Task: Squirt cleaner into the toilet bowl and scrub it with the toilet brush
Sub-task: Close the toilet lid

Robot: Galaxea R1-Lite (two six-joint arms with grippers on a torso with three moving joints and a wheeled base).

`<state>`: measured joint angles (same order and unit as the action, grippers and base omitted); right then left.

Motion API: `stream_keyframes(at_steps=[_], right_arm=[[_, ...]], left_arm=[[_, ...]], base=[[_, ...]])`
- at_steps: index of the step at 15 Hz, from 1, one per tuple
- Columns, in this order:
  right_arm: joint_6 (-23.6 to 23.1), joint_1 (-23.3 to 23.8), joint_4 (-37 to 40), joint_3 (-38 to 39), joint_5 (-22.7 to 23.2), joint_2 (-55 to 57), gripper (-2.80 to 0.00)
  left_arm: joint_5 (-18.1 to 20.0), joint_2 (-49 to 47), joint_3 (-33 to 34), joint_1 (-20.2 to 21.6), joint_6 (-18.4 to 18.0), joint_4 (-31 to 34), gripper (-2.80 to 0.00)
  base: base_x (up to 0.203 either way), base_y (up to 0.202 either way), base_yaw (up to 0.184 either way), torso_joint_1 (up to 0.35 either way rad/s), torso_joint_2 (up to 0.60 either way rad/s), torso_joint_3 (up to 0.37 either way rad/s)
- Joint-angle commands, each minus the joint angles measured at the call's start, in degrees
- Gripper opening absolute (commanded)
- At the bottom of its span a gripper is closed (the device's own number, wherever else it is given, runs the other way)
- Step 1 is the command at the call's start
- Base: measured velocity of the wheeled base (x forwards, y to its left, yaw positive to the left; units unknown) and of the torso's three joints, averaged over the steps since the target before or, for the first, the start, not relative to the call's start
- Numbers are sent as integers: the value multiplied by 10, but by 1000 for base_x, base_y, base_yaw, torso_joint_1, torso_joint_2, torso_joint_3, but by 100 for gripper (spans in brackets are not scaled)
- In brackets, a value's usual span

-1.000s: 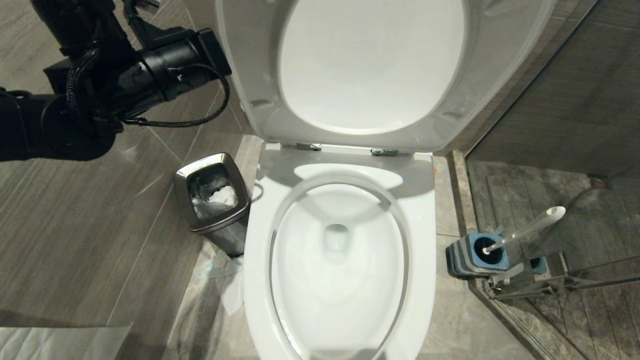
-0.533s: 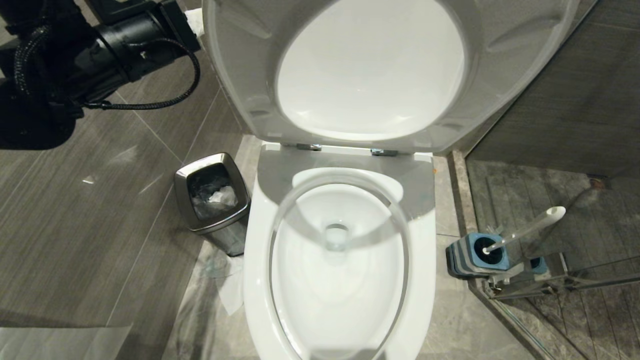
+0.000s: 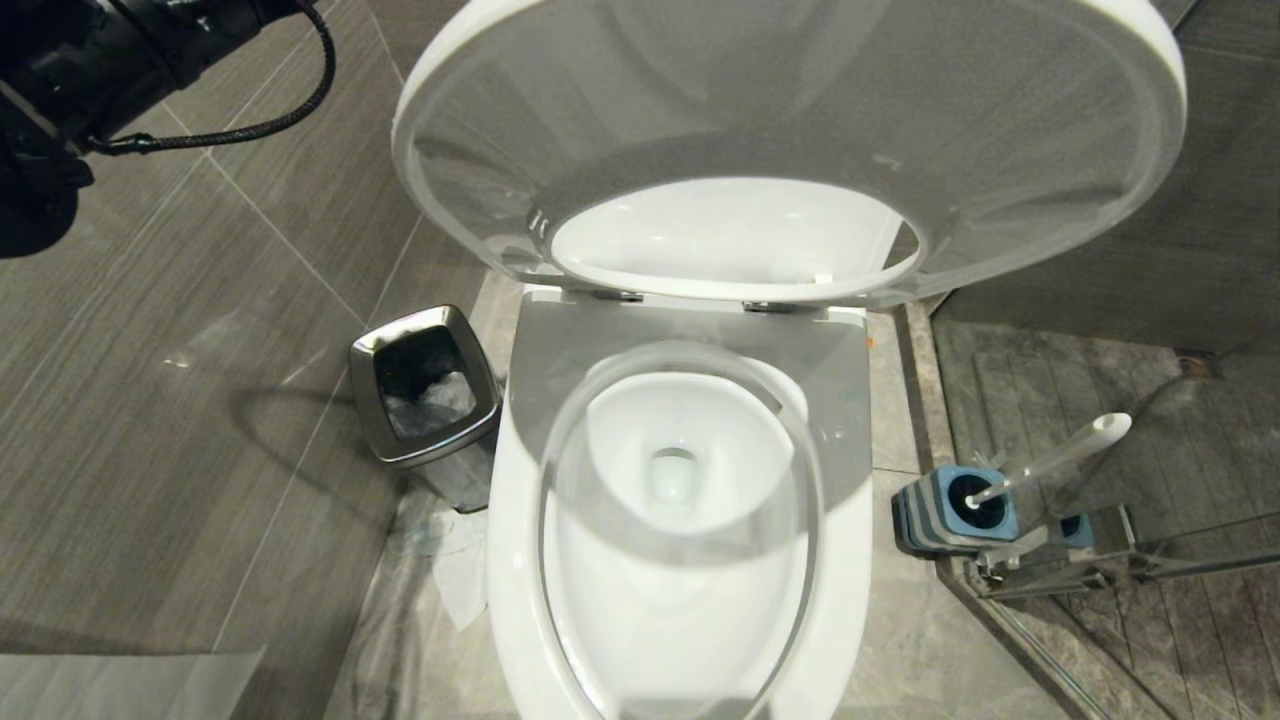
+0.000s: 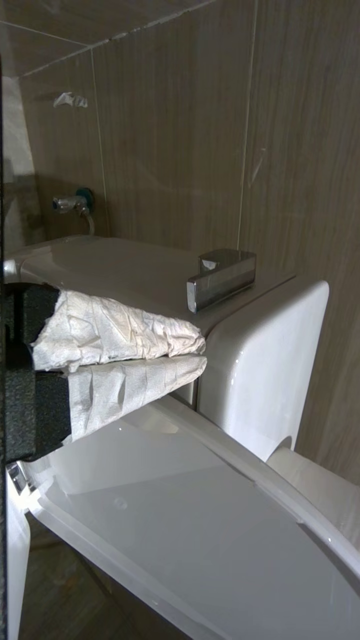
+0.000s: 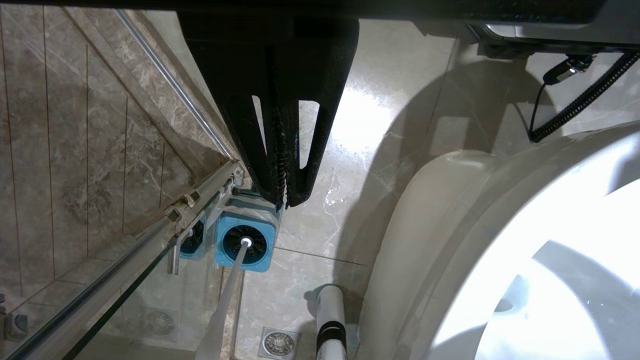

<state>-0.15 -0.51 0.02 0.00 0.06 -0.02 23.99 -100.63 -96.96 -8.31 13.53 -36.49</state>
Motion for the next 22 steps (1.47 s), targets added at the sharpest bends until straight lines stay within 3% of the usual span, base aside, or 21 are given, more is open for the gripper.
stream_keyframes(at_steps=[1, 6, 11, 14, 22], right_arm=[[0, 0, 0, 1, 0, 0, -280], [0, 0, 0, 1, 0, 0, -280], [0, 0, 0, 1, 0, 0, -280], [0, 0, 0, 0, 0, 0, -280], [0, 0, 0, 1, 0, 0, -280]], left_arm=[[-2, -3, -3, 0, 2, -1, -280], [-30, -14, -12, 0, 11, 0, -280], [-75, -81, -89, -2, 10, 7, -280], [-79, -148, -147, -18, 4, 8, -280], [-76, -177, -151, -29, 1, 11, -280]], base=[[0, 0, 0, 0, 0, 0], [0, 0, 0, 0, 0, 0], [0, 0, 0, 0, 0, 0], [0, 0, 0, 0, 0, 0], [0, 0, 0, 0, 0, 0]])
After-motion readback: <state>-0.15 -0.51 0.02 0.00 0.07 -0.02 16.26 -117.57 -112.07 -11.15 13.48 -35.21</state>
